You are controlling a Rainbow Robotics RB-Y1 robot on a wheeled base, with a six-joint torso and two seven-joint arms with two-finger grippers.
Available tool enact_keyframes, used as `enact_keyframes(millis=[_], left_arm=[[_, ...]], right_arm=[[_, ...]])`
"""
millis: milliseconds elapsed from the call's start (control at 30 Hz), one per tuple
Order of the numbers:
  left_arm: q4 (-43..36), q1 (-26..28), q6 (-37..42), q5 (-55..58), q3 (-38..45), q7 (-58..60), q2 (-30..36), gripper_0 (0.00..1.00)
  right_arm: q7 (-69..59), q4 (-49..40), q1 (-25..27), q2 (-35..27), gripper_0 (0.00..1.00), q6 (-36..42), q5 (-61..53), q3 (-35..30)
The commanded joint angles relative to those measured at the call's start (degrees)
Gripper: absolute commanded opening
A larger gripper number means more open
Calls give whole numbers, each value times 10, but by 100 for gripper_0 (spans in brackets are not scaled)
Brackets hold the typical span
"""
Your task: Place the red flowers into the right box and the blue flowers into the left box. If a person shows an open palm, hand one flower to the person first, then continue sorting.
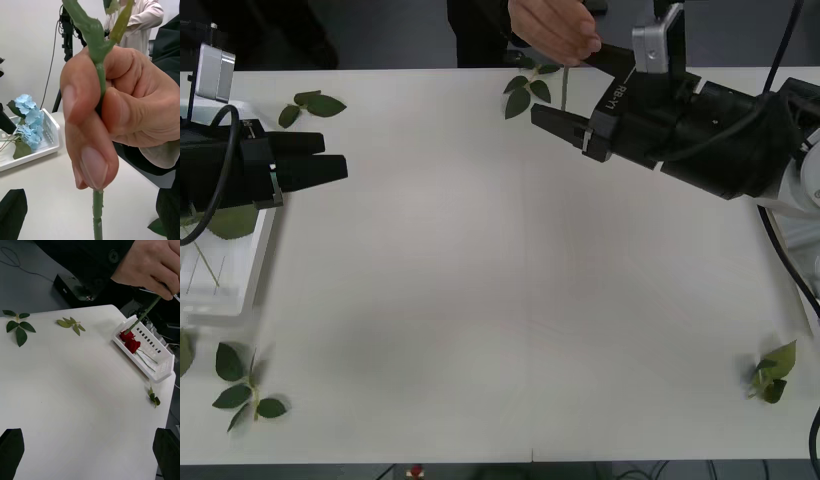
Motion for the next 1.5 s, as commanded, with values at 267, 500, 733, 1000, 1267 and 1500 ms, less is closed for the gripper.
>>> enact_keyframes(millis=[267, 500, 733, 1000, 1267, 1500], left_arm=[[-5, -15, 0, 4, 6, -5, -2, 100], [-5, -15, 0, 4, 6, -5, -2, 100], [-5, -15, 0, 4, 5, -4, -2, 100], [-5, -15, -1, 5, 5, -4, -4, 100], [-5, -15, 0, 7, 2, -3, -4, 100], [-5, -15, 0, 11, -9, -3, -4, 100]], right_arm=[[42, -16, 2, -72, 100, 52, -49, -32], [56, -17, 44, -98, 100, 210, -64, -126], [56, -16, 76, -103, 100, 383, -40, -237], [56, -16, 97, -118, 100, 480, -30, -298], [56, -16, 109, -131, 100, 511, -42, -310], [56, -16, 110, -131, 100, 532, -43, -321]])
